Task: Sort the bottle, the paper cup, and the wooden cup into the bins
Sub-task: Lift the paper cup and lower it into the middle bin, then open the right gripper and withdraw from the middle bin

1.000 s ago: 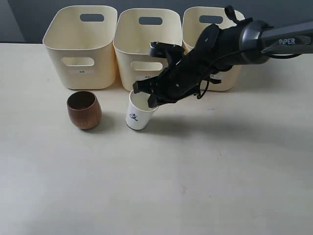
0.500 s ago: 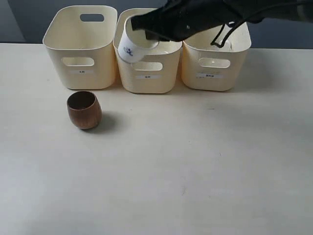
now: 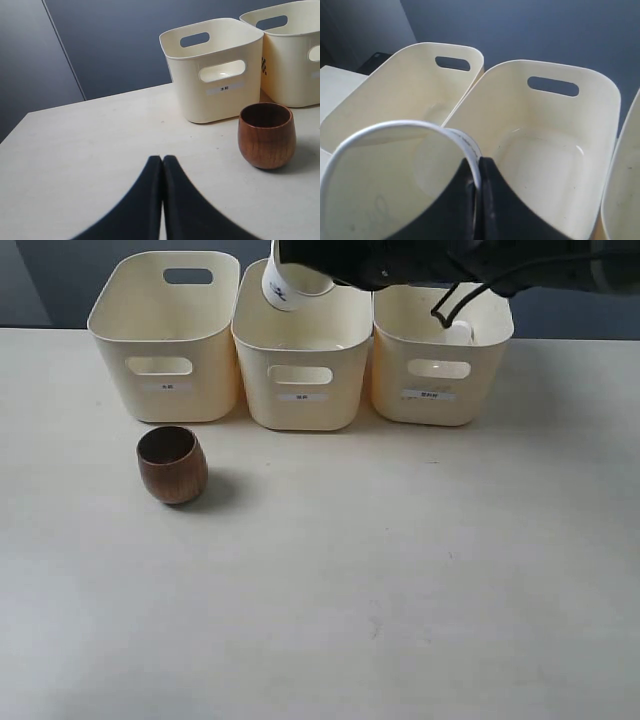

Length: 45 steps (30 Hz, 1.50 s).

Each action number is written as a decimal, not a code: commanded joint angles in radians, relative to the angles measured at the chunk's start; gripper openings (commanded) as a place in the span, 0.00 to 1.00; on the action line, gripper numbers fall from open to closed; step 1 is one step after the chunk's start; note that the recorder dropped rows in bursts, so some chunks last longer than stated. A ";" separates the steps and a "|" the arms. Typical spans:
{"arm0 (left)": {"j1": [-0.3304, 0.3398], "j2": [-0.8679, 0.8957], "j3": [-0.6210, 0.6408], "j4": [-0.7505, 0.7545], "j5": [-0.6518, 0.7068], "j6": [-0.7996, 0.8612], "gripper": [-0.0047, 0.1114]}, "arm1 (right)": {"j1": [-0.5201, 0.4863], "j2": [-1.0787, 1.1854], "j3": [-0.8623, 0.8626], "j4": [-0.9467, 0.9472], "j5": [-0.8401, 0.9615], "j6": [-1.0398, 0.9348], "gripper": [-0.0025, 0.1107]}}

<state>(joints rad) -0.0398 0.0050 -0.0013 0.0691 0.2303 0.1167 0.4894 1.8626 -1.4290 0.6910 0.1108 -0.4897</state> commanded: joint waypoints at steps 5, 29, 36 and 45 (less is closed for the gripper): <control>-0.003 -0.005 0.001 0.000 -0.005 -0.002 0.04 | -0.001 0.047 -0.004 -0.014 -0.078 -0.008 0.02; -0.003 -0.005 0.001 0.000 -0.005 -0.002 0.04 | -0.001 0.068 -0.004 -0.053 -0.079 -0.008 0.60; -0.003 -0.005 0.001 0.000 -0.005 -0.002 0.04 | -0.001 0.068 -0.004 -0.043 -0.048 -0.008 0.58; -0.003 -0.005 0.001 0.000 -0.005 -0.002 0.04 | -0.001 0.068 -0.004 -0.002 0.108 -0.008 0.58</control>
<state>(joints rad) -0.0398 0.0050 -0.0013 0.0691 0.2303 0.1167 0.4894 1.9311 -1.4290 0.6885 0.1735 -0.4935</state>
